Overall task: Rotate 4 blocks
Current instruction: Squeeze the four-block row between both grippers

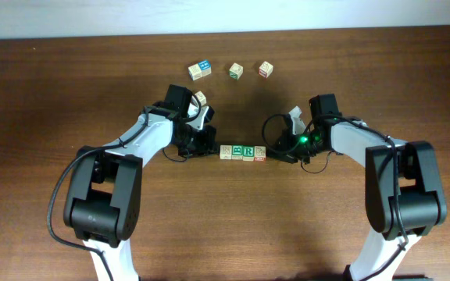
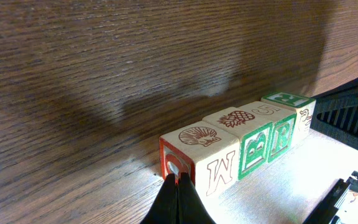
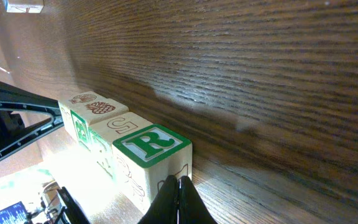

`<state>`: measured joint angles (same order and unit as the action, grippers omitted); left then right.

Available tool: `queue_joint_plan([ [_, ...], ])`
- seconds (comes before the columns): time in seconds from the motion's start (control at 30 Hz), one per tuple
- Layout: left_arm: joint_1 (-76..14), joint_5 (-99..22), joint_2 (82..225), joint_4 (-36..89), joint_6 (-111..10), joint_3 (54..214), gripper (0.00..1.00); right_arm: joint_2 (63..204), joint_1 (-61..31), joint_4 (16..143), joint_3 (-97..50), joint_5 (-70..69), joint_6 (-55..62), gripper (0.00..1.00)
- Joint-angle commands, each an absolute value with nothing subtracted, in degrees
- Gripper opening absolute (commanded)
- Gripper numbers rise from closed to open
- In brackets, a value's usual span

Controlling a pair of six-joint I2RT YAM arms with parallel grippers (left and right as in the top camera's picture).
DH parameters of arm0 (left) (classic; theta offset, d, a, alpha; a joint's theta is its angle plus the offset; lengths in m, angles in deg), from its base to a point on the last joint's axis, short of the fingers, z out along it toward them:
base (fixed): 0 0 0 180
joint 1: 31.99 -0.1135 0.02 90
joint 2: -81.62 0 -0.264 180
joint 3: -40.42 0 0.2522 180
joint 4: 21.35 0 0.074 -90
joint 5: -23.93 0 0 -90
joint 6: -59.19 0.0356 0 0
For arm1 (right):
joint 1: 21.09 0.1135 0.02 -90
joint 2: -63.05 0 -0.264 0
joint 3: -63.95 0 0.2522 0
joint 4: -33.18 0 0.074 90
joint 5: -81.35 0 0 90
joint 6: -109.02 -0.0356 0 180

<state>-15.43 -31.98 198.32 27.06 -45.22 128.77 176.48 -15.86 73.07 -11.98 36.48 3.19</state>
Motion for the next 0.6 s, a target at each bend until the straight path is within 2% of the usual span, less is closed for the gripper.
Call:
queue_joint_plan([
  [0.0,-15.10,-30.91,199.00,27.11,-45.81,128.99,0.00,176.89,-15.37,73.09,-11.53,38.38,4.24,0.04],
  [0.57,-15.10,-30.94,199.00,27.11,-45.81,128.99,0.00,172.41,-13.93,73.09,-11.77,41.26,5.88,0.04],
])
